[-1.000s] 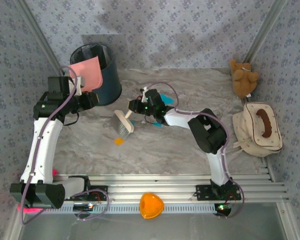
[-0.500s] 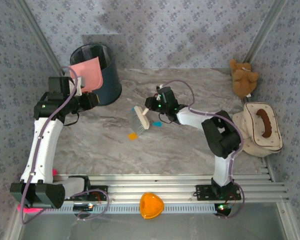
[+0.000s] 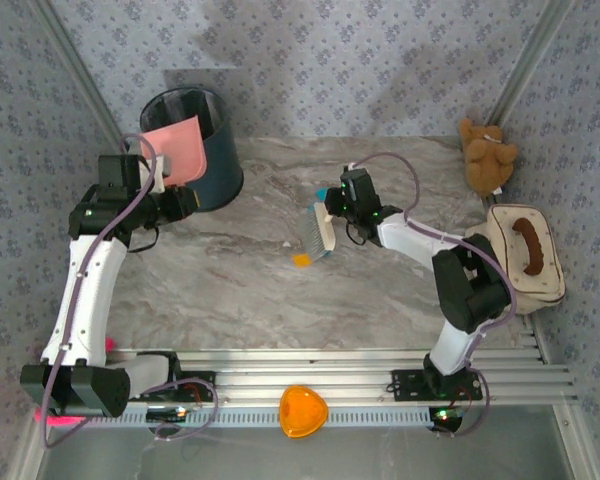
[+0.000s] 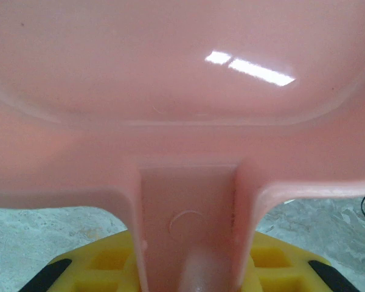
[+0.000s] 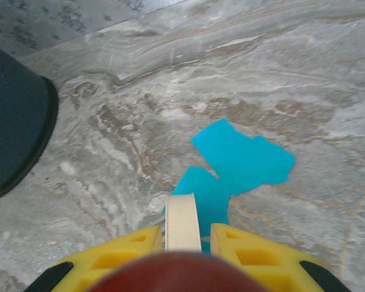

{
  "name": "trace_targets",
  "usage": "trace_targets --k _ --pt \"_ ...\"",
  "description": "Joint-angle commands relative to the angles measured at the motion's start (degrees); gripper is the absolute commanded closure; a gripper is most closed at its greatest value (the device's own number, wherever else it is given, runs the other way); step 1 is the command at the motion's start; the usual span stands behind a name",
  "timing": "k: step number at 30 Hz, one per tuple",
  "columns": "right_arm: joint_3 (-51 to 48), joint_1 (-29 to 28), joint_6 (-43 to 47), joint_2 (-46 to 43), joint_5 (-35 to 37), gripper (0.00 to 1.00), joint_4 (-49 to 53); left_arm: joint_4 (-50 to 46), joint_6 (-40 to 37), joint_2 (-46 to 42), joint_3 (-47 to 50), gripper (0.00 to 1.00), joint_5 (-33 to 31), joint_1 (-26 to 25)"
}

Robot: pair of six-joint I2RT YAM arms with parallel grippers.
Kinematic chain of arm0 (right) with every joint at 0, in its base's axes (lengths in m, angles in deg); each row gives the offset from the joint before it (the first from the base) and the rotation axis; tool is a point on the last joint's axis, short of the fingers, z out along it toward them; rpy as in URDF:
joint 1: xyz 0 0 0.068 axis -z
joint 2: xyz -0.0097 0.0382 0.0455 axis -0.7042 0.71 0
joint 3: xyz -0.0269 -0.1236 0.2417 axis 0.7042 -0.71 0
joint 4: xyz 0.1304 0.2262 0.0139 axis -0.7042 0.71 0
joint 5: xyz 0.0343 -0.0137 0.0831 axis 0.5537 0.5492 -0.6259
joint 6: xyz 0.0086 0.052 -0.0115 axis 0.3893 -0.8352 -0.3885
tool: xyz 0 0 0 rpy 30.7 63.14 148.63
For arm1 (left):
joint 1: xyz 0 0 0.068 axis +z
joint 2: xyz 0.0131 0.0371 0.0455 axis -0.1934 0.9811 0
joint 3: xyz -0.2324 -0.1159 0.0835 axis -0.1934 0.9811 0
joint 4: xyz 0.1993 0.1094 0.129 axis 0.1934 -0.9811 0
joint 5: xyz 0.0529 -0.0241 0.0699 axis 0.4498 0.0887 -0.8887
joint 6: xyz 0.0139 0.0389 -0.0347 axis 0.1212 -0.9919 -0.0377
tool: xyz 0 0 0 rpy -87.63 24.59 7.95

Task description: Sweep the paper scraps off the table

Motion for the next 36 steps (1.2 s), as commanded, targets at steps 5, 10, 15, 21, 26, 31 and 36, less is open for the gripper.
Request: trace_targets --k 5,10,15,21,26,31,36 --pt "-2.08 0.96 1.9 -4.36 9.26 1.0 5.45 1.07 -0.69 -0.26 0.09 1.0 1.54 -0.22" --pt "-3.61 3.49 1.41 -7.59 -1.34 1.0 -0.95 0.57 -1.07 -0.25 -0.01 1.0 1.92 -0.27" --pt "-4.15 7.1 -2.94 -9.28 -13.86 1.0 -8.16 0.27 -1.46 -0.25 -0.09 1.0 2.24 -0.23" --pt "-2.39 11.18 -5.41 -8.02 -19.17 1.0 -12.05 -0.06 -1.88 -0.21 0.17 1.0 2.67 -0.25" --pt "2.84 14.56 -8.29 -2.61 -21.71 1.0 -12.01 -0.66 -2.57 -0.07 0.3 1.0 3.17 -0.48" --pt "11.28 17.59 -14.77 5.86 -24.53 1.0 -13.12 -1.12 -2.71 -0.08 0.65 1.0 3.17 -1.01" --pt "17.21 18.06 -20.18 12.61 -20.36 1.0 -10.68 -1.57 -2.71 -0.34 1.22 1.0 3.14 -1.63"
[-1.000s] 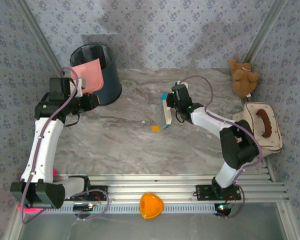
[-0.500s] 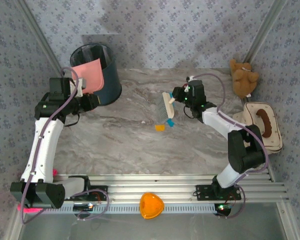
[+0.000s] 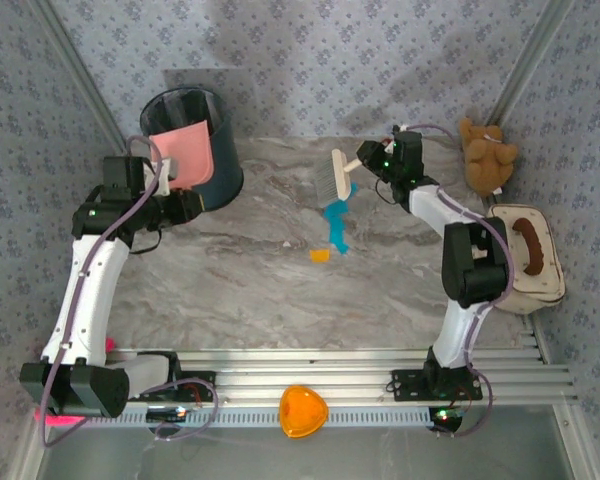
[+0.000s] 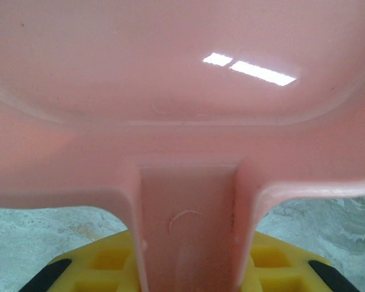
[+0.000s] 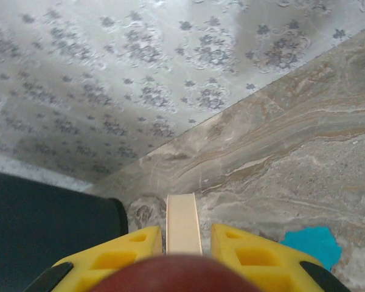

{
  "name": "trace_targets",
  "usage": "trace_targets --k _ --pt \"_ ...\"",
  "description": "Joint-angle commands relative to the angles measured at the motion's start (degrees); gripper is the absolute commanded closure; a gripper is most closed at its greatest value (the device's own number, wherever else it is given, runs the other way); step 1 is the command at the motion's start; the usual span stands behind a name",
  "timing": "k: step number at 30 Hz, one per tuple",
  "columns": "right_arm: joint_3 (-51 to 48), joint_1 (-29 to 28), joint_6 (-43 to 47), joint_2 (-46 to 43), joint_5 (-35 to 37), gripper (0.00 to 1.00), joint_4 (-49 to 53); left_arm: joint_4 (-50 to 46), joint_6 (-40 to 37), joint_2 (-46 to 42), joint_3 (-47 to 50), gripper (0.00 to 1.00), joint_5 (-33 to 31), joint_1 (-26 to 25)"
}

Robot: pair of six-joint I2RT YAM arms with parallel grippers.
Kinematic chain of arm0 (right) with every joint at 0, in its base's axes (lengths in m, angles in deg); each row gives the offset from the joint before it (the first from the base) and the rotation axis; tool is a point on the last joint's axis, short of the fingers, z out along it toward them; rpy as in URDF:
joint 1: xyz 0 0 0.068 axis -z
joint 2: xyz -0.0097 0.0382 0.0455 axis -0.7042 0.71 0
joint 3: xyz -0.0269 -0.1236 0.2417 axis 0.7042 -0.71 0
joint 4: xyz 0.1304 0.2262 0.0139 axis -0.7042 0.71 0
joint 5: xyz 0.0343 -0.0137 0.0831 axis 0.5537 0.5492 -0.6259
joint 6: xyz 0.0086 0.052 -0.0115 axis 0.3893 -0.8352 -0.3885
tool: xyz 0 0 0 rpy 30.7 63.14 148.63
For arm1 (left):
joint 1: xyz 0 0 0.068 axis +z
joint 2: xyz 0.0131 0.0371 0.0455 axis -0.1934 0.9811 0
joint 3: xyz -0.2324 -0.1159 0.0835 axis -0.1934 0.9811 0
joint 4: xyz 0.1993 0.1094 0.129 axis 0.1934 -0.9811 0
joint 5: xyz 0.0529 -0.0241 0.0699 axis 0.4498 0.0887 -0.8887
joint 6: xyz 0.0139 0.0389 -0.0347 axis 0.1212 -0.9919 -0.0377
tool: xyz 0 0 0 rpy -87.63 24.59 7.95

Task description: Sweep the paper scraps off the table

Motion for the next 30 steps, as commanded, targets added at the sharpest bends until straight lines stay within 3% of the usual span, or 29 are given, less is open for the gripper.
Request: trace_targets --k 1,13,30 --pt "4.3 -0.03 -6.36 3.21 2.4 1.0 0.64 -1.23 -1.18 -0.39 0.33 1.0 1.19 -0.49" --pt "4.5 -0.48 -15.51 6.69 14.78 1.0 10.79 -1.61 -1.18 -0.09 0.29 1.0 0.92 -1.4" --pt "-12.59 -1.88 -14.9 -7.67 22.06 1.0 14.95 -3.69 -4.18 2.26 -0.06 1.0 -0.49 -4.35"
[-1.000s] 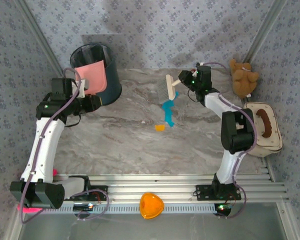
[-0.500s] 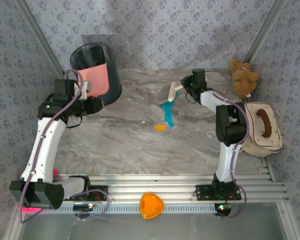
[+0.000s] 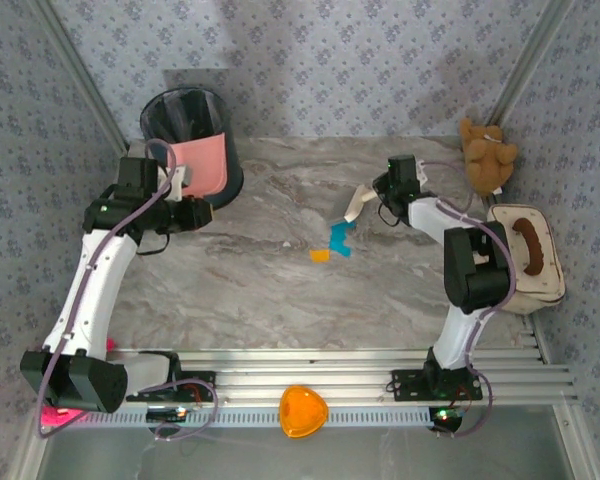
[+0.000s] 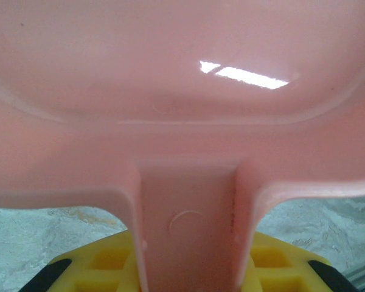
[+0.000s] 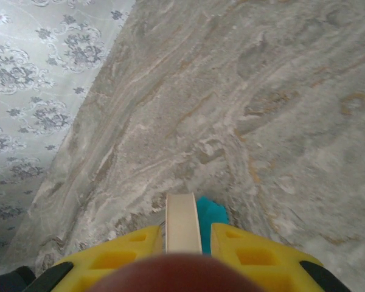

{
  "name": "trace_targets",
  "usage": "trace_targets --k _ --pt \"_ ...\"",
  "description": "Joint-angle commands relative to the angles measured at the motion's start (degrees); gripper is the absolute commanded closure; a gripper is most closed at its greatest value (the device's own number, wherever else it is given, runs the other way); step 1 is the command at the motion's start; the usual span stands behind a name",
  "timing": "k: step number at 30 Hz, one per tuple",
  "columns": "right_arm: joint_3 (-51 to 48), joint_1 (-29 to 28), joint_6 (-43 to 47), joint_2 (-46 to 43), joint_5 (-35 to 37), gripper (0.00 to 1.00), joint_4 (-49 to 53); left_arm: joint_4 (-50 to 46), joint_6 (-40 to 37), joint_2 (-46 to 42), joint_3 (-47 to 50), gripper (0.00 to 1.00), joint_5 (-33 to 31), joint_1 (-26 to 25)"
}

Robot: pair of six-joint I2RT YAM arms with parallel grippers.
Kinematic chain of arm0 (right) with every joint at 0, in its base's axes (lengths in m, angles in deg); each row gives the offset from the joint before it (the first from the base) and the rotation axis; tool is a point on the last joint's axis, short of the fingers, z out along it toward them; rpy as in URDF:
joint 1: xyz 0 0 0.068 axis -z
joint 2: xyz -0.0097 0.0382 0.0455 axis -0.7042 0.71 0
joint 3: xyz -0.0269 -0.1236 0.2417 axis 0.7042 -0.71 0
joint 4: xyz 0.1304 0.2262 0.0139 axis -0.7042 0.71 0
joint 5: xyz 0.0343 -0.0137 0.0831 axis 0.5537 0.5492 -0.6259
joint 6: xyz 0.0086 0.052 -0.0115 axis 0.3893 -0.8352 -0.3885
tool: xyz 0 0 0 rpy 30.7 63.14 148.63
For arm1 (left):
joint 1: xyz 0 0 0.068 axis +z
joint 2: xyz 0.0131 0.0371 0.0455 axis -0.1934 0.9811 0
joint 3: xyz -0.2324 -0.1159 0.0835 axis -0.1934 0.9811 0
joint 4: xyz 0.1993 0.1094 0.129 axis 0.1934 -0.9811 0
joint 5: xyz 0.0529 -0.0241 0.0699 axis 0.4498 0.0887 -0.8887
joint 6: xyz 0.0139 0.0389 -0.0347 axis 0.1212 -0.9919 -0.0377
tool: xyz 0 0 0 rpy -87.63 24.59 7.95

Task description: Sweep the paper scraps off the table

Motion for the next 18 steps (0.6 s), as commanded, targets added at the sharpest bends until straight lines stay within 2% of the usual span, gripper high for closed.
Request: trace_targets --k 1,5,11,18 --pt "-1.97 -0.94 1.21 -3.17 3.11 1.0 2.56 -1.25 -2.66 0.32 -0.37 1.0 -0.14 -1.0" --pt "-1.9 -1.58 5.31 -5.35 2.55 1.0 1.03 -2.23 -4.33 0.75 0.06 1.0 -1.38 -2.74" --pt "-0.46 -1.67 15.6 -7.68 -4.89 1.0 -4.44 -3.59 -7.74 2.09 1.09 1.0 -2.9 -6.46" --pt "-0.72 -1.67 29.65 -11.89 -10.2 1.0 -4.8 -8.49 -12.21 7.7 1.01 1.0 -10.68 -15.22"
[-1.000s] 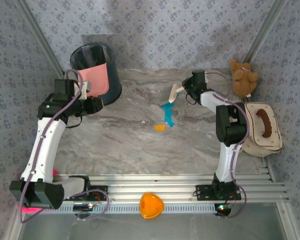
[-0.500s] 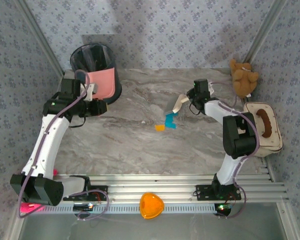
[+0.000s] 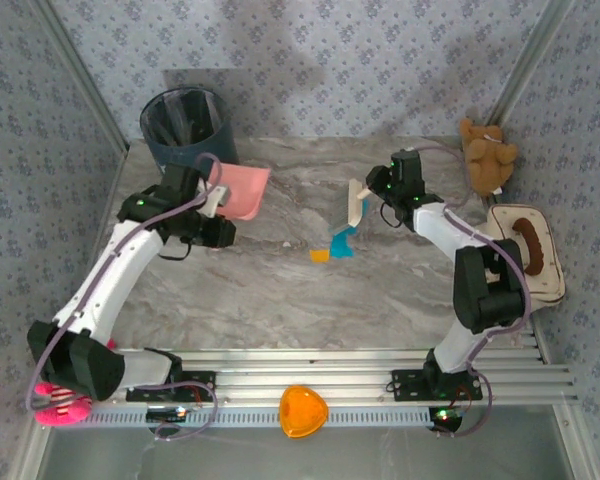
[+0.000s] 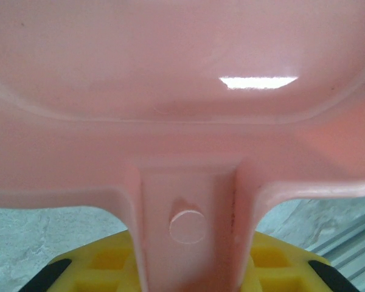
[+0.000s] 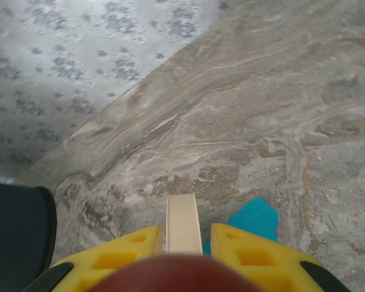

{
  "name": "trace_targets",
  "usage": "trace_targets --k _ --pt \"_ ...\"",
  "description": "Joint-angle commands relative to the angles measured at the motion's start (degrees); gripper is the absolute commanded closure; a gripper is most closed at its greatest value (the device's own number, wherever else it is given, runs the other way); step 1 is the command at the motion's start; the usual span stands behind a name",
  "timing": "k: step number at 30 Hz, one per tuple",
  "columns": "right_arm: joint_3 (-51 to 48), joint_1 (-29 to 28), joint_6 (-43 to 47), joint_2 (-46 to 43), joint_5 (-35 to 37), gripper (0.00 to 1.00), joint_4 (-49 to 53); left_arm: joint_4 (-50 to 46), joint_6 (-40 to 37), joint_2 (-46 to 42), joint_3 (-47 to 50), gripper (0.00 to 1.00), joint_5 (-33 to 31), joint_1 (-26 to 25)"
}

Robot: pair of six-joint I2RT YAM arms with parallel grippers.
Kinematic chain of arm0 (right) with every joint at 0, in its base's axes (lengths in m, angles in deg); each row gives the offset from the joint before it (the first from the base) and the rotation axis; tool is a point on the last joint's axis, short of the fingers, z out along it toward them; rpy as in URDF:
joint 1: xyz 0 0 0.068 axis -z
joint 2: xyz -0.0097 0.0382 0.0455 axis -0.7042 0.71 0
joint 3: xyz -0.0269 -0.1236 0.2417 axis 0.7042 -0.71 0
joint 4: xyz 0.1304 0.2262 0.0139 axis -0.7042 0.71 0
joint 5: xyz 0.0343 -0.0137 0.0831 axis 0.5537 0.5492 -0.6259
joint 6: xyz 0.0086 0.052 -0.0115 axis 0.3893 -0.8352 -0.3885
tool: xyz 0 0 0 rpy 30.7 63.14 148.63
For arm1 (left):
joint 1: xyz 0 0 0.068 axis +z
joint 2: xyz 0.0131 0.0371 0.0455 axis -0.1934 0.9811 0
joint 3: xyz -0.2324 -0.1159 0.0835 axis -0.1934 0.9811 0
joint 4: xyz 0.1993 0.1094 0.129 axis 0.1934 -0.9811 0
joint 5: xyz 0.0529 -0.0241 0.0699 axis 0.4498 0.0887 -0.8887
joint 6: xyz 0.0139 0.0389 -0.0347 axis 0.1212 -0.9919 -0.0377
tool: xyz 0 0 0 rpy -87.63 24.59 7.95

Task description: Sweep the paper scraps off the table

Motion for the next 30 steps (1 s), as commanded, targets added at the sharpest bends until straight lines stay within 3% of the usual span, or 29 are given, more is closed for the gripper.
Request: trace_targets --k 1,7,13,30 --pt "0.64 -0.13 11.61 -4.49 -3.31 1.0 -3.0 -4.66 -4.06 3.05 -0.7 1.0 -5.35 -3.73" --pt "-2.05 0.23 24.74 -9.96 -1.45 1.0 -1.44 -10.22 -7.19 10.5 -3.17 1.0 -11.5 -11.37" --pt "-2.88 0.35 33.83 -13.14 2.77 1.0 4.41 -14.06 -10.52 15.49 -4.69 1.0 -11.29 -15.7" --pt "-3.51 -3.67 43.24 -12.22 10.78 1.0 9.37 -20.87 -14.54 23.49 -4.77 1.0 -11.01 -21.46"
